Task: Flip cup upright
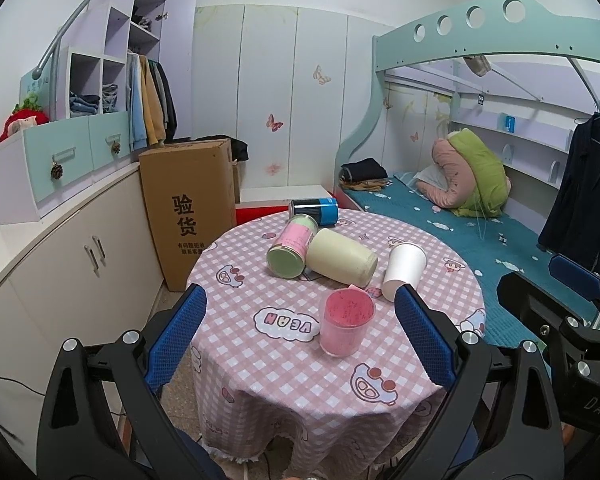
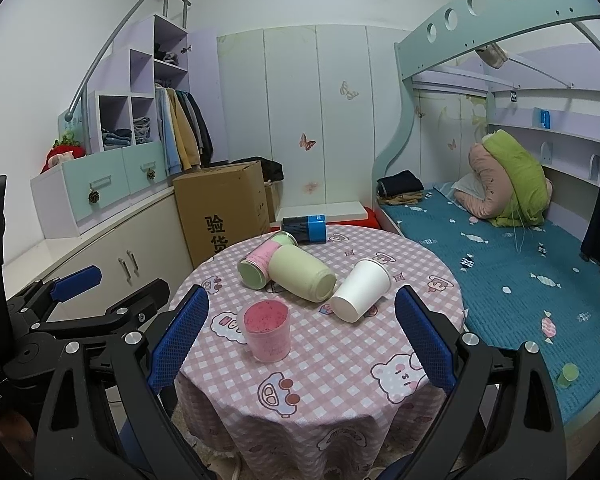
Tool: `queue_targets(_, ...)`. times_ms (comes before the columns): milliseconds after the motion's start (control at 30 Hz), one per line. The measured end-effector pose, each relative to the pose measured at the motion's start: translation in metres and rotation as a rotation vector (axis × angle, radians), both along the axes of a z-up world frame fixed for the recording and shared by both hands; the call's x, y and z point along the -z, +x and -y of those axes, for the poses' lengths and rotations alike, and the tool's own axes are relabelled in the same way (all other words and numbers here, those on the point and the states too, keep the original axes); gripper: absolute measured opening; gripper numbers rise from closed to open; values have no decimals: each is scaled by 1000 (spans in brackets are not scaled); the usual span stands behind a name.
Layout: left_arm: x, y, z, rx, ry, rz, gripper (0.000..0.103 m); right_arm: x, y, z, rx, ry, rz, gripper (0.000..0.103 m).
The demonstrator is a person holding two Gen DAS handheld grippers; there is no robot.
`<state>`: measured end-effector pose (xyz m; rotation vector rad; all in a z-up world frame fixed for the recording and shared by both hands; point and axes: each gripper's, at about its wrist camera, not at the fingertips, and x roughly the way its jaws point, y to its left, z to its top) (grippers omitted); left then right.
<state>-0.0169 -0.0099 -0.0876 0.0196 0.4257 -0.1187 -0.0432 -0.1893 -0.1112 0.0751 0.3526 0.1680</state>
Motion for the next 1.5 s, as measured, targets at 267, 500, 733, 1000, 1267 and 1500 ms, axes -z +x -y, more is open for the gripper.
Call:
queue_targets(267, -2, 0, 0, -12, 6, 15, 96, 0, 1, 0, 1, -2, 0, 91)
queue_targets(500, -2, 0, 0, -13, 8, 24, 96, 0, 1, 1, 1, 0, 0, 91)
queue_targets(733, -2, 0, 0, -13, 8, 26, 95, -1, 2, 1, 2, 1, 0, 91)
queue_targets(1000, -3, 0, 0, -13, 7, 25, 96, -1, 2, 1, 0, 3, 2, 91)
queue_targets(1267, -2, 0, 0, -14, 10, 26, 96, -2, 3, 0, 0, 6, 1, 91)
queue_targets(1500, -3, 0, 0, -11, 10, 26, 96, -2, 3, 0, 0, 6, 2, 91)
